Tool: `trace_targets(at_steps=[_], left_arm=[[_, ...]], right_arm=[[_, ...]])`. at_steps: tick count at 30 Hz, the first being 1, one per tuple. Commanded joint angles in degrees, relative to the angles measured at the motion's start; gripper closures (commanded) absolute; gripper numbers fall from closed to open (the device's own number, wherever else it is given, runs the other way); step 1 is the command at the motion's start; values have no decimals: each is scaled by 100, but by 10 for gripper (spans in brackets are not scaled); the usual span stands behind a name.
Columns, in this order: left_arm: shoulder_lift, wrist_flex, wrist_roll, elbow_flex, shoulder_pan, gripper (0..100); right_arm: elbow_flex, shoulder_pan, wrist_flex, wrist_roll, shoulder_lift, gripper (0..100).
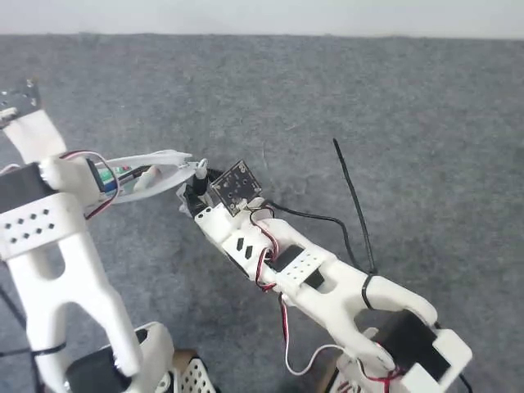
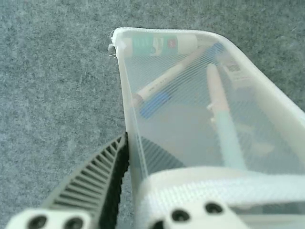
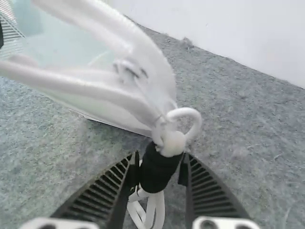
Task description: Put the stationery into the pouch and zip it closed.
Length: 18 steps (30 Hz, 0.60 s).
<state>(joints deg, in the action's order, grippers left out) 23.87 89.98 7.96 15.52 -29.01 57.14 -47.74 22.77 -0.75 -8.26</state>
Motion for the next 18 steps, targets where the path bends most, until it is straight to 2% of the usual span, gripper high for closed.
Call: trace_targets(at_steps=[1,10,15,18], left_arm=[[9,-220,26,22,44,990],[9,-211,26,22,44,990],[9,-211,35,22,62,989],[9,-211,35,22,70,989]], right_arm=[[-290,92,145,-18,-242,980],[53,295,-31,360,-813,994],[281,154,-1314,413,-1736,994],[281,92,-2088,782,-2132,994]])
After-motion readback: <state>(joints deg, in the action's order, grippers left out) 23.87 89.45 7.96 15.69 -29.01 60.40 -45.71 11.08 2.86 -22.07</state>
